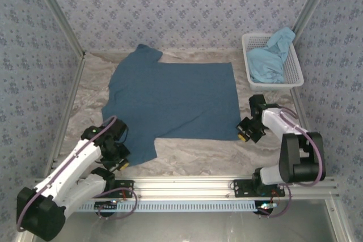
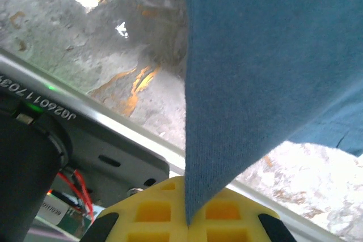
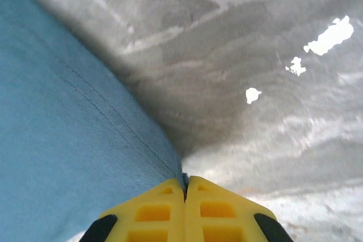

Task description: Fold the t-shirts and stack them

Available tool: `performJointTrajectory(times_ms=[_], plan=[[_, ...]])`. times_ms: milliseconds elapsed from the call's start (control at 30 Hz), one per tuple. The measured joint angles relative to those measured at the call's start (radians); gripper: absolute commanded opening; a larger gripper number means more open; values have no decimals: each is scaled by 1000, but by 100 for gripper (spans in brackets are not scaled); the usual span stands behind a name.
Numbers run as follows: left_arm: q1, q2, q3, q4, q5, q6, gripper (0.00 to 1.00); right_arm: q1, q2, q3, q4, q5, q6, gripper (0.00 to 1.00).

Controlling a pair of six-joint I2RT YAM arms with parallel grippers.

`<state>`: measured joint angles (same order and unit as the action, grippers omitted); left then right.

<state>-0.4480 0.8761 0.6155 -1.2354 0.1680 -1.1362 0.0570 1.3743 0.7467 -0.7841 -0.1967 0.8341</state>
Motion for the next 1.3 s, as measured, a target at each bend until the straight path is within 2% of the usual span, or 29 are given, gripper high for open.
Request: performJointTrajectory(times_ms=[167,333,567,733,967,1300], plan=[[-43,12,81,-27,-30,-7,0,23,-99,-12,-66,2,0,0],[-32,165,223,27,-77,0,0,22,-61,-15,-74,-3,0,0],[90,497,446,182,-104,105,0,16,54,92,-72,-9,-3,0],[185,649,631,223,-128,208,0,-8,115,183,-69,-9,-3,0],[243,777,850,230,-155,314,0,-17,212,307,-63,-8,-3,0],[290,835,979,226,-198,382,0,-29,314,438,-66,10,-3,0]])
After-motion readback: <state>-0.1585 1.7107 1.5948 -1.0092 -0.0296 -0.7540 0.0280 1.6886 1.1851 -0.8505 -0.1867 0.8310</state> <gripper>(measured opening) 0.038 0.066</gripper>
